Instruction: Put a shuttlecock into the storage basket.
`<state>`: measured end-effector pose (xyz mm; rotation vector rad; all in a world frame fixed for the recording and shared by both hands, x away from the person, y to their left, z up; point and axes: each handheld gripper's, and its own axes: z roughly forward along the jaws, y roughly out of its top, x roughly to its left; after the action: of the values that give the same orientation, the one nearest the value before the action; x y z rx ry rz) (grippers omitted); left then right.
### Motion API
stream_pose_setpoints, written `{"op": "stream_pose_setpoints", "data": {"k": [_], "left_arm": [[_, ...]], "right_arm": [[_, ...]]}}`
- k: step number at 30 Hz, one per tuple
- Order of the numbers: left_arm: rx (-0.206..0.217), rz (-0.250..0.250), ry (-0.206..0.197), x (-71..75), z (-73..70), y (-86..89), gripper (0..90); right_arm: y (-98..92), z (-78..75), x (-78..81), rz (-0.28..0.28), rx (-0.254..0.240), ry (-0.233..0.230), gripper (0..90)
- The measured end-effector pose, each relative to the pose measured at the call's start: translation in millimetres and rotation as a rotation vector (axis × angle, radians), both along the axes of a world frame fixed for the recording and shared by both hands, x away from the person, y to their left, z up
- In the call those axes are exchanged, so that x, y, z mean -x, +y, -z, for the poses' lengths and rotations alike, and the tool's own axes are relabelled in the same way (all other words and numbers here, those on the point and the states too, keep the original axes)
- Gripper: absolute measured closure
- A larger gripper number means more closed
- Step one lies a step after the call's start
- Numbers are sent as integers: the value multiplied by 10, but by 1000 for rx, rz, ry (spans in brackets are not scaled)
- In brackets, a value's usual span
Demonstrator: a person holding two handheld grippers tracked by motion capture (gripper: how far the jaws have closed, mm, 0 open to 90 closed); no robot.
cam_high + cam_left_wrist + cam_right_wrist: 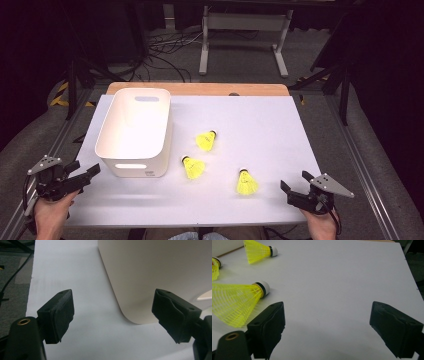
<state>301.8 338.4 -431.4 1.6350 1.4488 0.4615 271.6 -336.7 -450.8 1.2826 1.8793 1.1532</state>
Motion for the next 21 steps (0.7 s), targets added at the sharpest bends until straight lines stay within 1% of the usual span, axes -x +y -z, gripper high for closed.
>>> {"op": "stream_pose_setpoints", "data": {"k": [3, 5, 9, 12, 15, 17, 21], "left_arm": [[5, 2, 7, -13, -6, -5, 185], [-10, 1, 5, -23, -13, -10, 185], [-14, 0, -1, -47, -46, -16, 175], [-15, 0, 4, -69, -82, -19, 174], [-27, 1, 7, -93, -116, -29, 177], [-43, 1, 3, -109, -149, -30, 185], [-61, -6, -1, -145, -221, -27, 207]], "right_arm": [[0, 1, 0, -1, 0, 0, 136], [0, 0, 0, 0, 0, 1, 136], [0, 0, 0, 0, 0, 0, 136], [-1, 0, 0, -2, 1, 0, 136], [-1, -1, 1, -1, 0, -1, 136], [-1, -1, 0, 0, -1, -1, 136], [0, -1, 2, -2, 1, -2, 136]]}}
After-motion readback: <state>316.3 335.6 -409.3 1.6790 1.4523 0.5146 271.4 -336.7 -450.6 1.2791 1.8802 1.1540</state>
